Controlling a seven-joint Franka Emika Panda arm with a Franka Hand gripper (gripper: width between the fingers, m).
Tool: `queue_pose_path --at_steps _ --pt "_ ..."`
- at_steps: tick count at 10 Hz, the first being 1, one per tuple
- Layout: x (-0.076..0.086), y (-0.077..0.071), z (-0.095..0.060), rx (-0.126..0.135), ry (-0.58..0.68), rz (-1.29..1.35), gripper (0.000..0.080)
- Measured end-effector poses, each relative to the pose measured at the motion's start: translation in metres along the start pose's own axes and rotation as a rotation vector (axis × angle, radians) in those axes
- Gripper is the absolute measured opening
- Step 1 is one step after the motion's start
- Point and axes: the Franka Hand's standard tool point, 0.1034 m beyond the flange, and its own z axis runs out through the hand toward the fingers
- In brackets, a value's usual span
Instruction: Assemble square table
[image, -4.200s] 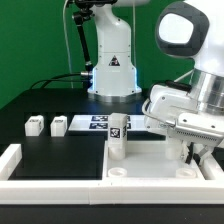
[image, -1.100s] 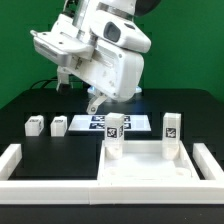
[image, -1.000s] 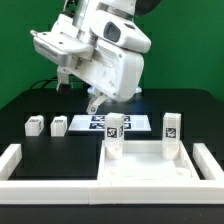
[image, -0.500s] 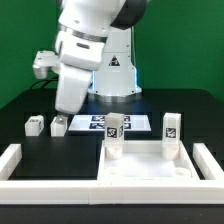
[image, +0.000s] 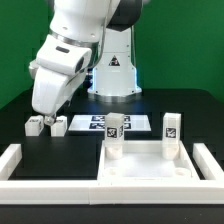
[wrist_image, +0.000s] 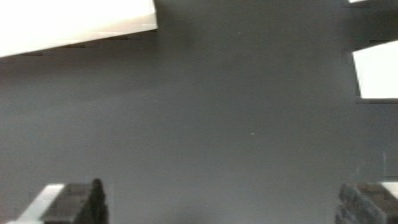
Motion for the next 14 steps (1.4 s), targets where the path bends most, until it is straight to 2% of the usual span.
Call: queue_pose_path --at_steps 3,5,6,8,9,13,14 --pt "0.000 -0.002 0.002 0.003 0.006 0.156 0.0649" --pt "-0.019 -0.026 0.025 0.043 0.020 0.379 0.0649" --pt "-0.025 -0.037 0.034 0.055 0.033 0.467 0.0649" --pt "-0.035 -0.060 0.052 0.119 0.041 0.644 0.0649" --pt "-0.040 -0.061 0.054 0.145 0.056 0.714 0.0649" --pt "-0.031 -0.062 0.054 0.165 0.056 0.911 0.0649" --pt "-0.030 -0.064 0.056 0.183 0.056 0.948 0.0649"
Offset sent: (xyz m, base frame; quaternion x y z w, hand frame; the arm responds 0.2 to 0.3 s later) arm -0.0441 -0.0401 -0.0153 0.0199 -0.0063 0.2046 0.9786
